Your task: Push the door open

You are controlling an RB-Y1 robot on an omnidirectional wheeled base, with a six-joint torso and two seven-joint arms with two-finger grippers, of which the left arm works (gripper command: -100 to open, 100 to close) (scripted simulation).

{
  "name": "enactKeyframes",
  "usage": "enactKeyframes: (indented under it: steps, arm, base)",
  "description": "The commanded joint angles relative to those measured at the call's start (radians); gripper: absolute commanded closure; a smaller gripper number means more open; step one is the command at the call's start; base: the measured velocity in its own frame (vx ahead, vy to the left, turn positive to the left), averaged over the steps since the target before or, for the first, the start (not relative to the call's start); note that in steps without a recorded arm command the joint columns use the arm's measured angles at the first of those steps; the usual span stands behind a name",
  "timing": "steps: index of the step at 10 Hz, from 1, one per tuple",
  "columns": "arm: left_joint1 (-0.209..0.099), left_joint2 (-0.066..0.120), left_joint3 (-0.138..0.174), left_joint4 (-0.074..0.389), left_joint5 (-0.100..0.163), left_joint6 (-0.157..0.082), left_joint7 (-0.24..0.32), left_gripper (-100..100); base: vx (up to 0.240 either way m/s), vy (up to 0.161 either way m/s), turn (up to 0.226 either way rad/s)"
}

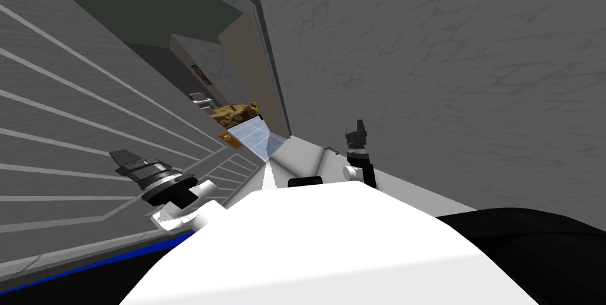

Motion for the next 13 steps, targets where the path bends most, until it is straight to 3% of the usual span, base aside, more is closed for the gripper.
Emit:
enactKeyframes:
  steps: [1, 13]
  arm:
    - [-0.016, 0.003, 0.050, 0.020, -0.008, 0.010, 0.006, -100]
    - [-0.157, 0.000, 0.398, 0.204, -0.075, 0.043, 0.023, -100]
  base:
    - [0.027, 0.075, -0.207]
    - [0.012, 0.078, -0.207]
